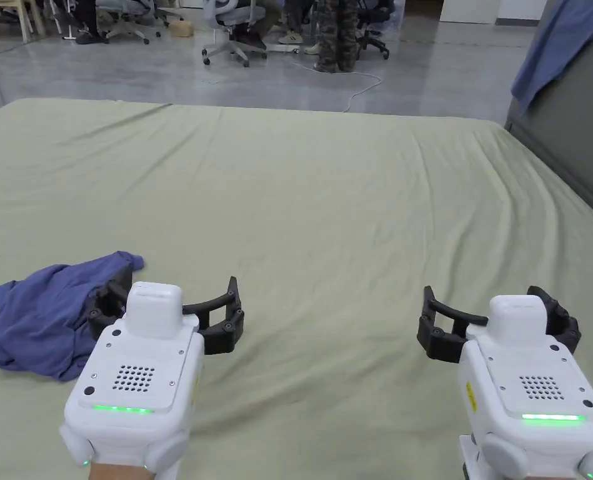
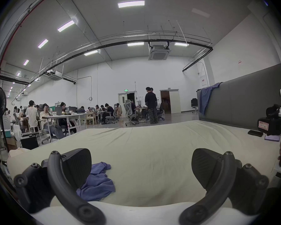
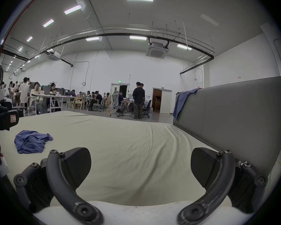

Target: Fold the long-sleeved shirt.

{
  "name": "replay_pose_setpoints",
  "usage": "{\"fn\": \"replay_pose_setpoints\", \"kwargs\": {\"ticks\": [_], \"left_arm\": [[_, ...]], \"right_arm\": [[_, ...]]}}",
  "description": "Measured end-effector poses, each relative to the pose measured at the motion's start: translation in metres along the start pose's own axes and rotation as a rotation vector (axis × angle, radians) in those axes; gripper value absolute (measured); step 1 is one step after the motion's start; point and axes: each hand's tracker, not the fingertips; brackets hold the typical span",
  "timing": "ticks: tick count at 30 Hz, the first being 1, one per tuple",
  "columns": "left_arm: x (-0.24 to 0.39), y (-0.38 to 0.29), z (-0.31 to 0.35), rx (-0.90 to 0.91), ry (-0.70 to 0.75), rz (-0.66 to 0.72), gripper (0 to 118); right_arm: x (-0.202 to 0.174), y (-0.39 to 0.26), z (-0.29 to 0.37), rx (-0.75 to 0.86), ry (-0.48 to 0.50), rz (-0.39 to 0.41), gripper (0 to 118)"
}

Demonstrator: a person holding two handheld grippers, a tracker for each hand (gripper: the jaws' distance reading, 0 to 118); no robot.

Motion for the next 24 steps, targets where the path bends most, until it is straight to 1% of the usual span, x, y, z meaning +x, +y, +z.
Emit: {"fn": "replay_pose_setpoints", "kwargs": {"ticks": [24], "left_arm": [[0.0013, 0.0012, 0.0007, 0.004, 0.01, -0.017, 118]], "right_arm": [[0.0004, -0.0001, 0.0003, -0.003, -0.001, 0.005, 118]]}}
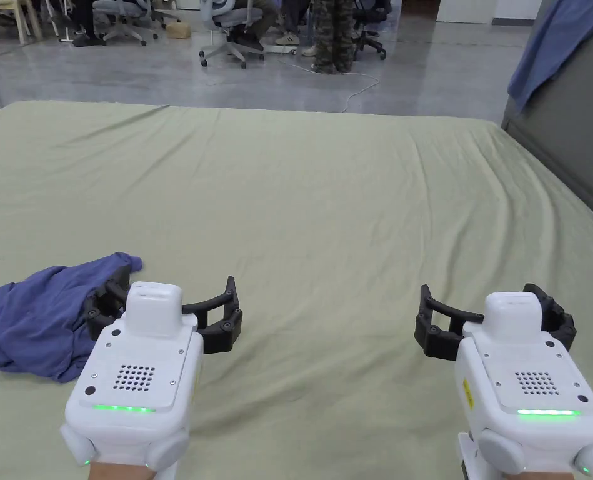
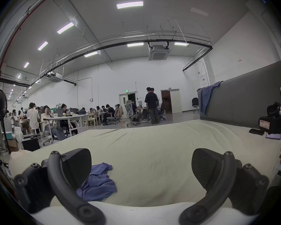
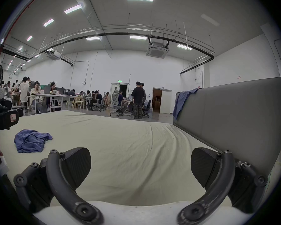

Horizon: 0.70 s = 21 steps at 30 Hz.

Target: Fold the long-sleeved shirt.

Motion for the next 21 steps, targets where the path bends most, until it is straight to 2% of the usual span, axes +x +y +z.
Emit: {"fn": "replay_pose_setpoints", "kwargs": {"ticks": [21], "left_arm": [[0.0003, 0.0005, 0.0015, 0.008, -0.02, -0.005, 118]], "right_arm": [[-0.0008, -0.0005, 0.0006, -0.003, -0.002, -0.001, 118]]}}
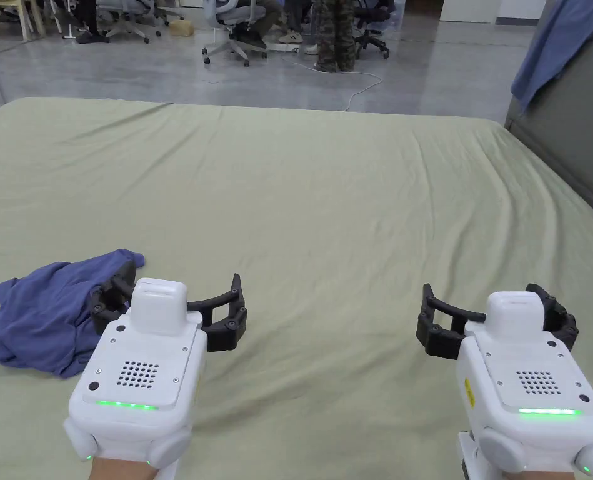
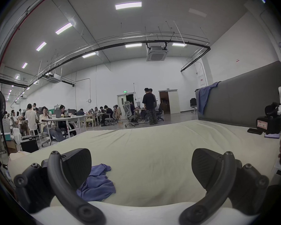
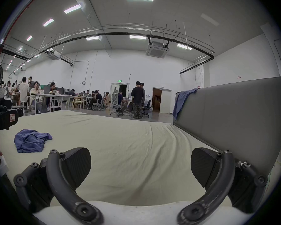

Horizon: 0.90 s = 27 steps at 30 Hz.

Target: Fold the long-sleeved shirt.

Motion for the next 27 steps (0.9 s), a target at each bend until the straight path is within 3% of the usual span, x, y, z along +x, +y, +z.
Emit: {"fn": "replay_pose_setpoints", "kwargs": {"ticks": [27], "left_arm": [[0.0037, 0.0006, 0.0006, -0.001, 0.004, -0.019, 118]], "right_arm": [[-0.0016, -0.0021, -0.0006, -0.005, 0.004, 0.013, 118]]}}
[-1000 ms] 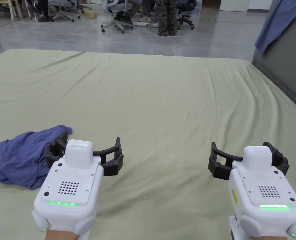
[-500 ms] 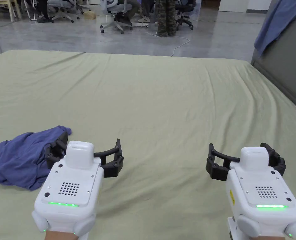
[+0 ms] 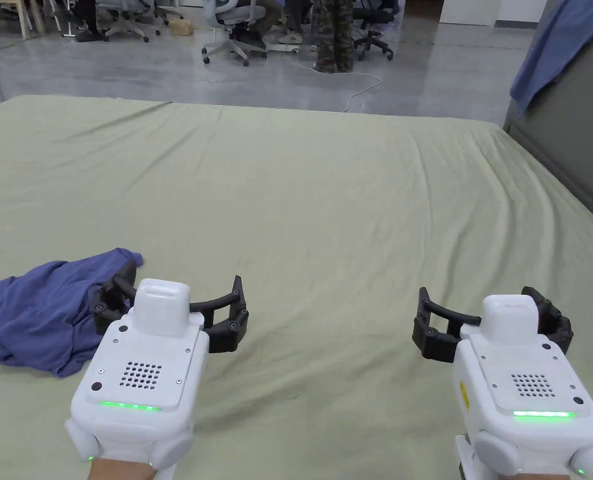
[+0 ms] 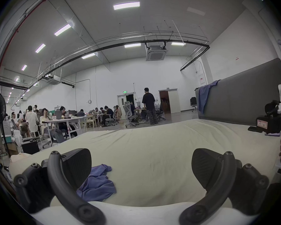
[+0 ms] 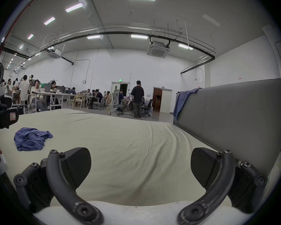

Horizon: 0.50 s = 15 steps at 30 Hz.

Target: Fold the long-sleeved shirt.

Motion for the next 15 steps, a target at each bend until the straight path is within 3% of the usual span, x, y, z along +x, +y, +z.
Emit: {"fn": "replay_pose_setpoints", "kwargs": {"ticks": [15], "left_arm": [[-0.002, 0.002, 0.0015, 0.001, 0.007, 0.008, 118]], "right_arm": [[0.0008, 0.0024, 0.0014, 0.0, 0.007, -0.005, 118]]}}
